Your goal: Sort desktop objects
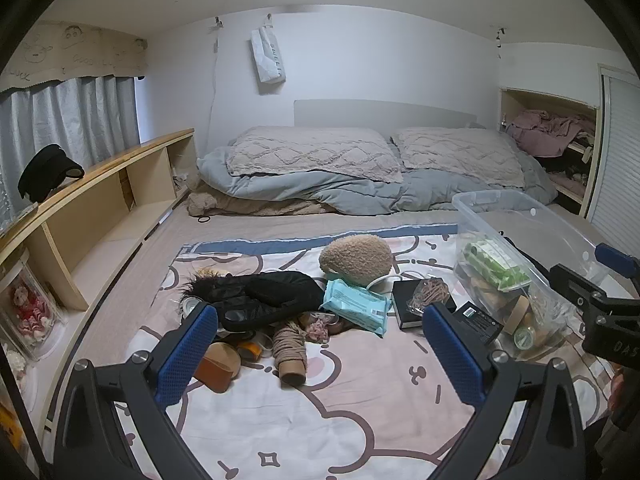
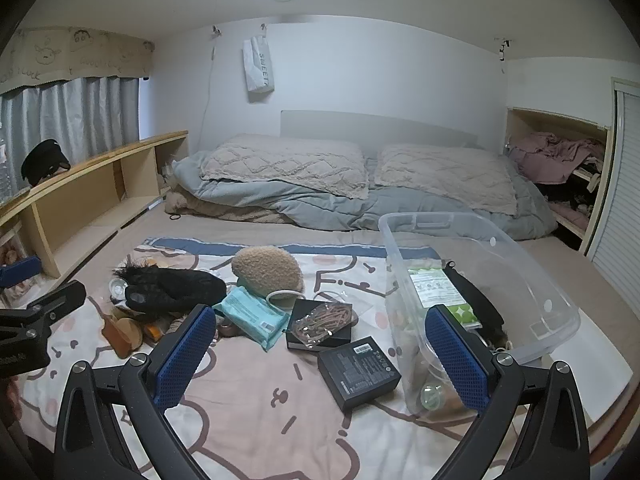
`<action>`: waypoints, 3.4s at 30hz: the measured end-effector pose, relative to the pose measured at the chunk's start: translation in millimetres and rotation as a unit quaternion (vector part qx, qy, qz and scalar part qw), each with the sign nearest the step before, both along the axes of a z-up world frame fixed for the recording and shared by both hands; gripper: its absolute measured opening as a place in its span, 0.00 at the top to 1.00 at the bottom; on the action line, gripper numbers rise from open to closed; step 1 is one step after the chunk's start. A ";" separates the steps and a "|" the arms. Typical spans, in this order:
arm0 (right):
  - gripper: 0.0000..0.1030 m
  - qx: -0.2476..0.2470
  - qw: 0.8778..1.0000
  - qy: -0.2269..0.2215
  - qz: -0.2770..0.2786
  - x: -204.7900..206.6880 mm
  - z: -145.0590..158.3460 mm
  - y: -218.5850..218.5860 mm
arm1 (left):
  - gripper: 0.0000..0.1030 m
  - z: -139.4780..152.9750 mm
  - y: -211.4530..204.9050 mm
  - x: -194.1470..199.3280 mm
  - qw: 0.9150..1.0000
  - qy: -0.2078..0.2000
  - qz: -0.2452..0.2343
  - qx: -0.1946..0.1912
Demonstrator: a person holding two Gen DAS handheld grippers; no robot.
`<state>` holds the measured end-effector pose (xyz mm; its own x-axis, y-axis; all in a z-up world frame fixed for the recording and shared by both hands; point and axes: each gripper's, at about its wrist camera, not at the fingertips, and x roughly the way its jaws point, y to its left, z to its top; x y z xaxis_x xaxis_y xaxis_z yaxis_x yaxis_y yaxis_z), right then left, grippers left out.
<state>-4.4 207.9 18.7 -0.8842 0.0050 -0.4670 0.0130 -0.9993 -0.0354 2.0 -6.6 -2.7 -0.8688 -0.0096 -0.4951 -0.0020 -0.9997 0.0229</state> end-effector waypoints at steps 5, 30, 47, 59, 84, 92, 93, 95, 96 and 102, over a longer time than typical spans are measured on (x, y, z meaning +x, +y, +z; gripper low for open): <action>0.00 -0.002 1.000 0.000 0.001 -0.6 0.2 0.4 | 0.00 0.4 0.1 0.2 1.000 -0.001 0.000 0.000; 0.00 -0.006 1.000 -0.002 -0.003 0.0 1.3 1.3 | 0.00 0.3 0.0 -0.8 1.000 -0.005 -0.003 -0.002; 0.00 -0.021 1.000 -0.008 -0.001 7.9 3.4 5.5 | 0.00 3.6 10.9 7.0 1.000 0.000 -0.010 -0.008; 0.00 -0.035 0.999 -0.008 -0.017 19.2 11.1 13.9 | 0.00 13.8 6.3 20.1 1.000 0.012 -0.005 0.001; 0.00 -0.076 0.996 -0.026 -0.033 25.2 15.5 46.4 | 0.00 13.0 -41.5 29.0 0.998 0.021 0.055 0.009; 0.00 -0.094 0.992 -0.078 -0.020 7.8 1.1 54.9 | 0.00 7.3 -71.2 24.6 0.996 0.020 0.089 0.006; 0.00 -0.094 0.992 -0.082 -0.021 5.6 -0.1 56.0 | 0.00 6.8 -75.3 23.9 0.995 0.021 0.093 0.005; 0.00 -0.095 0.991 -0.087 -0.024 0.2 -2.5 59.5 | 0.00 5.8 -82.6 23.5 0.994 0.025 0.102 0.000; 0.00 -0.095 0.991 -0.087 -0.025 -0.8 -3.0 60.5 | 0.00 5.1 -85.9 23.0 0.994 0.028 0.105 -0.004; 0.00 -0.113 0.992 -0.061 -0.007 -4.1 -2.2 70.8 | 0.00 -1.4 -110.8 17.8 0.992 0.037 0.124 -0.009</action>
